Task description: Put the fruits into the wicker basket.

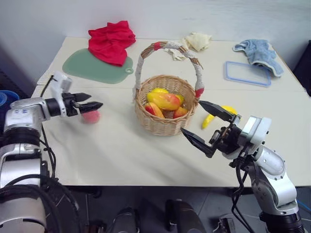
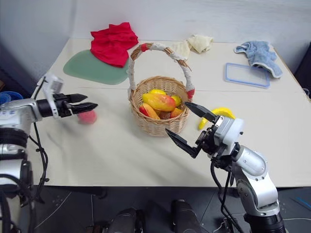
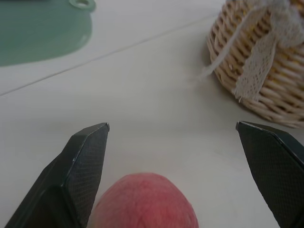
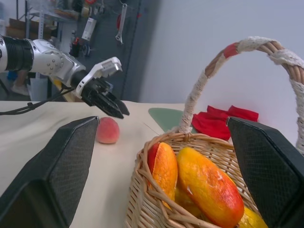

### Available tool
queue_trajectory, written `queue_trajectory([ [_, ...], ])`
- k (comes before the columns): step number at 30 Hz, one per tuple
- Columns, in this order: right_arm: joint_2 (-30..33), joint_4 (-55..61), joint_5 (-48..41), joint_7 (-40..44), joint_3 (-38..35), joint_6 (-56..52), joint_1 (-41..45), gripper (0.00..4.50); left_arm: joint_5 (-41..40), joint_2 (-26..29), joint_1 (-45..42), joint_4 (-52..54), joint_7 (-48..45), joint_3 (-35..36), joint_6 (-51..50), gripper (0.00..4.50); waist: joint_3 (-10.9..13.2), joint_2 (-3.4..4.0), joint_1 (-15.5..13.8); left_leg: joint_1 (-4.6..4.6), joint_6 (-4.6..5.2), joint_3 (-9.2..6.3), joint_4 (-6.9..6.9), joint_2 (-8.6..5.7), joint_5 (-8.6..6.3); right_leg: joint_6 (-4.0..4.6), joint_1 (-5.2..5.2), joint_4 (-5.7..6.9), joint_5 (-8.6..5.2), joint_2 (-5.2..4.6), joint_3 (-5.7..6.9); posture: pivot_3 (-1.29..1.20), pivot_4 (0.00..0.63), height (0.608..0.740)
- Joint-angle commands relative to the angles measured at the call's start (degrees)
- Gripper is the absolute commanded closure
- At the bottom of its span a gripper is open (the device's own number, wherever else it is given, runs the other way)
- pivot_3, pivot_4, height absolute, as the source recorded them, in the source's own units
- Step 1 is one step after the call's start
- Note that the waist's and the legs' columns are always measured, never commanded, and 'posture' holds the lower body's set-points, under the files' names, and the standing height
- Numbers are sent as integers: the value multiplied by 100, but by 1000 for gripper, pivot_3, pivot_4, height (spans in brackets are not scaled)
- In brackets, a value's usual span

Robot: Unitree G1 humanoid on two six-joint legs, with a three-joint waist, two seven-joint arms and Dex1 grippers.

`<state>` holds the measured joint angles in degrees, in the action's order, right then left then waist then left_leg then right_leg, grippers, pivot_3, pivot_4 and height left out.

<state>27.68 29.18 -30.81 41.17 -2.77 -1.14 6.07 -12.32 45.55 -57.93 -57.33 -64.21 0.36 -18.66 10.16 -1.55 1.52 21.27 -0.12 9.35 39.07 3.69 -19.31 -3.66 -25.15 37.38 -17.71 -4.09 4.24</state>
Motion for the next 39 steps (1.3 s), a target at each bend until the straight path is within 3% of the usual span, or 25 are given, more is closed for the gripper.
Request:
queue_trajectory([
  [1,-32,350,50,-174,-118,12,-149,54,399,35,-278,-351,-176,-156,342,0,1,-2,12,0,-2,2,0,0,1,1,-5,4,0,-1,-2,0,150,740],
  [5,-42,424,100,-272,-148,48,-275,54,983,100,-135,-546,-258,-535,789,0,1,-2,10,-7,-4,21,2,-1,2,4,-21,7,-2,-10,-6,0,150,740],
  [9,-47,545,96,-367,-126,-11,-332,54,1006,165,-13,-658,-262,-383,827,0,0,-3,9,-9,-4,27,4,0,3,5,-26,15,-3,-19,-6,0,150,740],
  [16,7,606,46,-428,-124,-172,-222,0,1093,307,449,-463,-558,-331,1012,1661,-4,-12,3,-12,-2,33,7,4,2,5,-31,27,-3,-32,1,0,150,740],
  [20,24,586,19,-423,-162,-241,-152,0,613,227,519,-73,-828,92,899,1793,-4,-12,-2,-13,0,36,7,5,2,6,-31,28,-3,-35,1,0,150,740],
  [23,100,576,52,-400,-224,-316,-158,0,-102,38,574,1032,-1406,444,454,1793,-4,-14,-28,-6,1,32,10,10,3,6,-31,36,-3,-36,4,0,150,740],
  [28,316,543,57,-478,-933,-281,-719,0,-1244,-467,1065,4533,-1396,234,-1074,1793,-3,-21,-156,2,10,19,16,7,-1,0,-26,43,0,-48,-6,0,150,740],
  [31,356,540,77,-483,-1153,-285,-938,0,-1032,-952,990,5662,-674,-371,-1591,1793,-3,-20,-149,-4,13,16,17,4,-2,-4,-15,37,2,-47,-50,0,150,740],
  [34,315,573,175,-503,-1163,-250,-1027,0,-870,-2005,633,5637,601,-482,-1854,1793,-3,-21,-150,-19,13,15,25,-2,5,-5,-4,23,3,-40,-62,0,150,740],
  [39,43,956,400,-720,-927,-185,-1418,0,-63,-3017,241,4909,1864,-873,-1082,1793,-3,-20,-128,-25,4,9,27,-12,10,-4,-3,28,4,-14,-78,0,150,740],
])
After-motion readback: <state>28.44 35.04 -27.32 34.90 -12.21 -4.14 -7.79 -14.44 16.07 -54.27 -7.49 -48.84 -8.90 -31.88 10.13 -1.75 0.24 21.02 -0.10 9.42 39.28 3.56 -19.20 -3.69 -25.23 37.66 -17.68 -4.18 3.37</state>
